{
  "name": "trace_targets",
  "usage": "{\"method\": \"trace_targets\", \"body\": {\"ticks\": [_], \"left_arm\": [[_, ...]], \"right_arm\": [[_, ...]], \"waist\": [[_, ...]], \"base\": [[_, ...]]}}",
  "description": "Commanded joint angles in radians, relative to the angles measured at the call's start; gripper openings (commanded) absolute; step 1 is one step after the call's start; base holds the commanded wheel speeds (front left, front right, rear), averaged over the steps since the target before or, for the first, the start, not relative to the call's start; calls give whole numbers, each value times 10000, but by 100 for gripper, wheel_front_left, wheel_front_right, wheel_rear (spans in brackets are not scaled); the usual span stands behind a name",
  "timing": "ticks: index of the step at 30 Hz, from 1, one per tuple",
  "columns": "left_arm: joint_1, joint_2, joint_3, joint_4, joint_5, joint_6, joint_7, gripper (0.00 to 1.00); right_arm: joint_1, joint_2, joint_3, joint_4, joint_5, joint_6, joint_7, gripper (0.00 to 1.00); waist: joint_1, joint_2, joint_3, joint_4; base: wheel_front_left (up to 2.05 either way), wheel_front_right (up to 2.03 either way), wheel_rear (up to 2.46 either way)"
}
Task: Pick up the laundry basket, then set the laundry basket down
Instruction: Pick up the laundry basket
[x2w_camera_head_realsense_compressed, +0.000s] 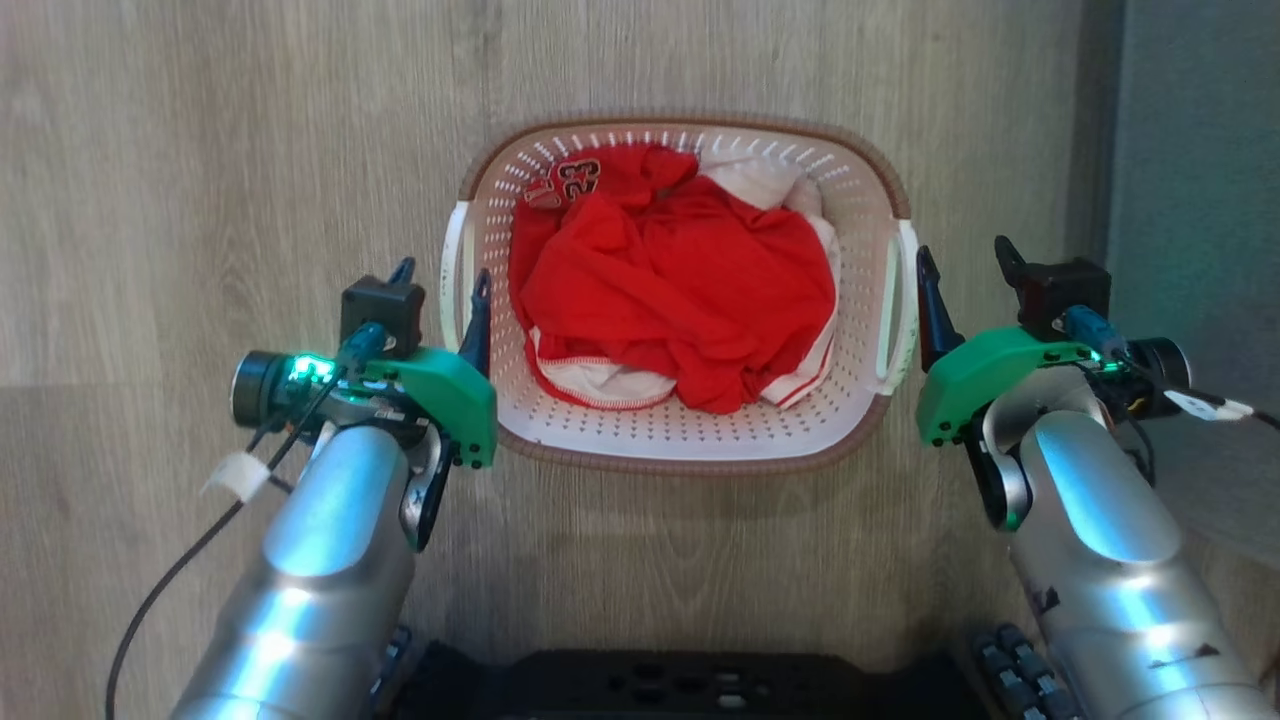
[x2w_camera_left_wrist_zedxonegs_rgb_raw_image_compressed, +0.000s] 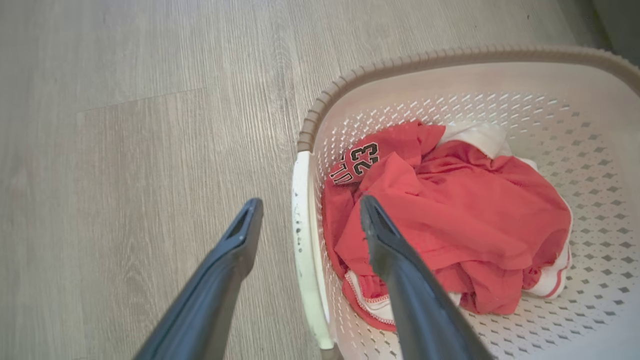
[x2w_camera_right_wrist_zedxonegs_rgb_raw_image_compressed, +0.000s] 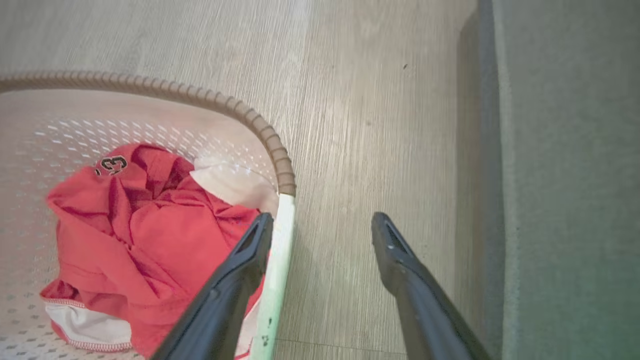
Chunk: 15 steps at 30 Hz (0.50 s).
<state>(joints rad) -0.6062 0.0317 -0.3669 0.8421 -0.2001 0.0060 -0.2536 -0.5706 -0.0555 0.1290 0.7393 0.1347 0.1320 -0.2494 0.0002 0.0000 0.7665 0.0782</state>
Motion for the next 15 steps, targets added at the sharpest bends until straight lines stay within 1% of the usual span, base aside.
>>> {"method": "trace_targets", "body": {"ticks": [1, 7, 15], "left_arm": [[25, 186, 139, 38, -113, -56, -82, 100], [-555, 186, -514, 1163, -591, -187, -82, 100], [-1402, 185, -1046, 2139, -1364, -60, -82, 100]], "right_arm": [[213, 53, 242, 3, 81, -13, -124, 100], [-210, 53, 470, 849, 373, -13, -124, 100], [-717, 53, 912, 1449, 888, -13, -124, 100]], "waist": [[-2, 0, 155, 46], [-2, 0, 543, 105], [-2, 0, 1109, 102]], "base": [[0, 0, 0], [0, 0, 0], [0, 0, 0]]}}
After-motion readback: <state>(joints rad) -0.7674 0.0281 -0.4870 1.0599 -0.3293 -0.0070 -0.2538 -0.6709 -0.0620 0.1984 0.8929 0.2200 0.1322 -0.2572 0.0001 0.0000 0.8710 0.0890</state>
